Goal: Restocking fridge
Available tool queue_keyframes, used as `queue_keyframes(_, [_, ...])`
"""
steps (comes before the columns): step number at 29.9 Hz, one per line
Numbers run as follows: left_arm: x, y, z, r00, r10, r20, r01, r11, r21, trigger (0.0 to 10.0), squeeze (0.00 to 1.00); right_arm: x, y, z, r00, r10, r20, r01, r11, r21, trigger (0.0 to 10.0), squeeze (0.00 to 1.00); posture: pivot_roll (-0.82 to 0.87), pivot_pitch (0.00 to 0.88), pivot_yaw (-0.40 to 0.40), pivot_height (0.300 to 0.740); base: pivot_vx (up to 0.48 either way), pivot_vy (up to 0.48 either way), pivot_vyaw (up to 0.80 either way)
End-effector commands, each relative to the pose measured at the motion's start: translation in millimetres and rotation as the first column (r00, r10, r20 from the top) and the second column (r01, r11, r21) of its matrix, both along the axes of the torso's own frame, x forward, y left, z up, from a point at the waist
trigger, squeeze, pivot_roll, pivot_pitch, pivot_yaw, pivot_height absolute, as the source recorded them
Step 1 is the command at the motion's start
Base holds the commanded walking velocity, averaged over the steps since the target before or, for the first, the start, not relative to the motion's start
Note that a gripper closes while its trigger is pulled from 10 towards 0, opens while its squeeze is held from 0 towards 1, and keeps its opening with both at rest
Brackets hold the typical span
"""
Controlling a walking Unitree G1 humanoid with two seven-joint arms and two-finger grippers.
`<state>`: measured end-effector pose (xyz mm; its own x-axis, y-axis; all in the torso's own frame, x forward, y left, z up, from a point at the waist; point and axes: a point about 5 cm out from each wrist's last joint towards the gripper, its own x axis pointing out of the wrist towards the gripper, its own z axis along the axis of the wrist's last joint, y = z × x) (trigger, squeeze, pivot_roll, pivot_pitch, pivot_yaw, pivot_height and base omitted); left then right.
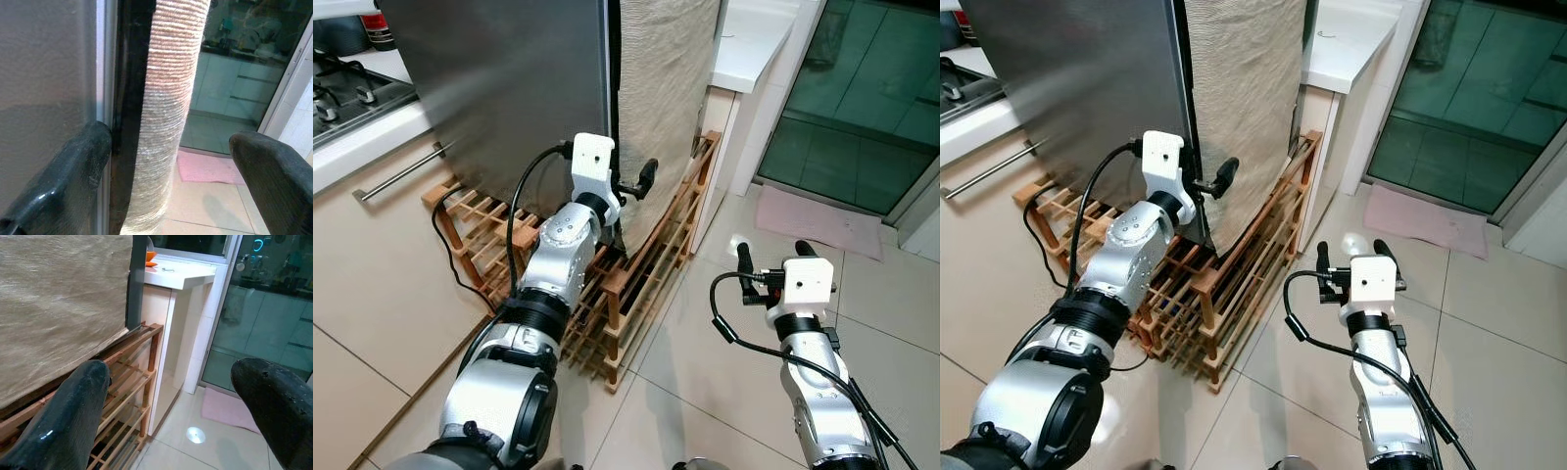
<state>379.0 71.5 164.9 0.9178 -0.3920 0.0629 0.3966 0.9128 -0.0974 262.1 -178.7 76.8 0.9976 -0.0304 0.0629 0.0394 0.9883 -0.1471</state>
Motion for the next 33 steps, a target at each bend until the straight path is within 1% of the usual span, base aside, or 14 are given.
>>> queue_keyframes(1, [2.0, -6.9, 7, 1.0, -0.019, 0.017, 0.019, 1.0, 0.013, 10.0, 0.0, 0.5, -0.8, 4, 1.0, -0.003, 0.012, 0.003, 1.0, 0.004, 10.0, 0.0, -0.13, 0.0, 0.021, 0.732, 0.0, 0.0, 0.0])
queue_keyframes(3, [1.0, -12.1, 9, 0.998, -0.044, 0.035, 0.043, 0.999, 0.026, 10.0, 0.0, 0.5, -0.5, 4, 1.0, -0.001, 0.011, 0.001, 1.0, 0.004, 10.0, 0.0, -0.13, 0.0, 0.019, 0.732, 0.0, 0.0, 0.0])
queue_keyframes(7, [-7.8, -32.4, 15, 0.975, -0.172, 0.138, 0.156, 0.98, 0.123, 10.0, 0.0, 0.6, -0.7, 4, 1.0, -0.001, 0.011, 0.001, 1.0, 0.002, 10.0, 0.0, -0.13, 0.0, 0.018, 0.732, 0.0, 0.0, 0.0])
queue_keyframes(9, [-13.2, -41.6, 16, 0.957, -0.245, 0.157, 0.223, 0.964, 0.143, 10.0, 0.0, 0.3, -0.9, 4, 1.0, -0.002, 0.009, 0.002, 1.0, 0.0, 10.0, 0.0, -0.13, 0.0, 0.018, 0.732, 0.0, 0.0, 0.0])
queue_keyframes(11, [-14.3, -43.4, 17, 0.953, -0.259, 0.16, 0.236, 0.96, 0.147, 10.0, 0.0, 0.2, -1.0, 4, 1.0, -0.002, 0.009, 0.002, 1.0, 0.0, 10.0, 0.0, -0.13, 0.0, 0.018, 0.732, 0.0, 0.0, 0.0])
queue_keyframes(12, [-17.6, -48.3, 17, 0.939, -0.3, 0.168, 0.275, 0.949, 0.156, 10.0, 0.0, -0.1, -1.1, 3, 1.0, -0.001, 0.006, 0.001, 1.0, -0.001, 10.0, 0.0, -0.13, 0.0, 0.015, 0.732, 0.0, 0.0, 0.0])
queue_keyframes(13, [-21.2, -53.7, 17, 0.922, -0.347, 0.17, 0.324, 0.934, 0.151, 10.0, 0.0, -0.6, -1.1, 2, 1.0, 0.001, 0.002, -0.001, 1.0, -0.002, 10.0, 0.0, -0.13, 0.0, 0.015, 0.732, 0.0, 0.0, 0.0])
queue_keyframes(14, [-21.2, -53.7, 17, 0.922, -0.347, 0.17, 0.324, 0.934, 0.151, 10.0, 0.0, -0.6, -1.1, 2, 1.0, 0.001, 0.002, -0.001, 1.0, -0.002, 10.0, 0.0, -0.13, 0.0, 0.015, 0.732, 0.0, 0.0, 0.0])
queue_keyframes(17, [-27.3, -64.8, 18, 0.888, -0.425, 0.173, 0.407, 0.904, 0.129, 10.0, 0.0, -1.6, -1.5, 1, 1.0, 0.003, -0.006, -0.003, 1.0, -0.004, 10.0, 0.0, -0.13, 0.0, 0.016, 0.732, 0.0, 0.0, 0.0])
queue_keyframes(20, [-30.9, -72.9, 20, 0.868, -0.463, 0.177, 0.451, 0.886, 0.104, 10.0, 0.0, -2.2, -1.9, 0, 1.0, 0.002, -0.01, -0.002, 1.0, -0.004, 10.0, 0.0, -0.14, 0.0, 0.018, 0.732, 0.0, 0.0, 0.0])
queue_keyframes(24, [-34.1, -79.7, 22, 0.851, -0.493, 0.182, 0.489, 0.869, 0.07, 10.0, 0.0, -2.6, -2.1, -2, 1.0, 0.001, -0.015, -0.001, 1.0, -0.002, 10.0, 0.0, -0.14, 0.0, 0.018, 0.732, 0.0, 0.0, 0.0])
queue_keyframes(26, [-34.1, -79.7, 22, 0.851, -0.493, 0.182, 0.489, 0.869, 0.07, 10.0, 0.0, -2.6, -2.1, -2, 1.0, 0.001, -0.015, -0.001, 1.0, -0.002, 10.0, 0.0, -0.14, 0.0, 0.018, 0.732, 0.0, 0.0, 0.0])
queue_keyframes(28, [-36.3, -83.5, 25, 0.837, -0.515, 0.185, 0.516, 0.855, 0.048, 10.0, 0.0, -4.2, -1.8, -3, 1.0, 0.002, -0.021, -0.002, 1.0, -0.003, 10.0, 0.0, -0.14, 0.0, 0.019, 0.732, 0.0, 0.0, 0.0])
queue_keyframes(33, [-39.2, -87.5, 28, 0.818, -0.541, 0.195, 0.548, 0.836, 0.025, 10.0, 0.0, -6.1, -1.8, -5, 1.0, 0.003, -0.03, -0.003, 1.0, -0.003, 10.0, 0.0, -0.14, 0.0, 0.021, 0.732, 0.0, 0.0, 0.0])
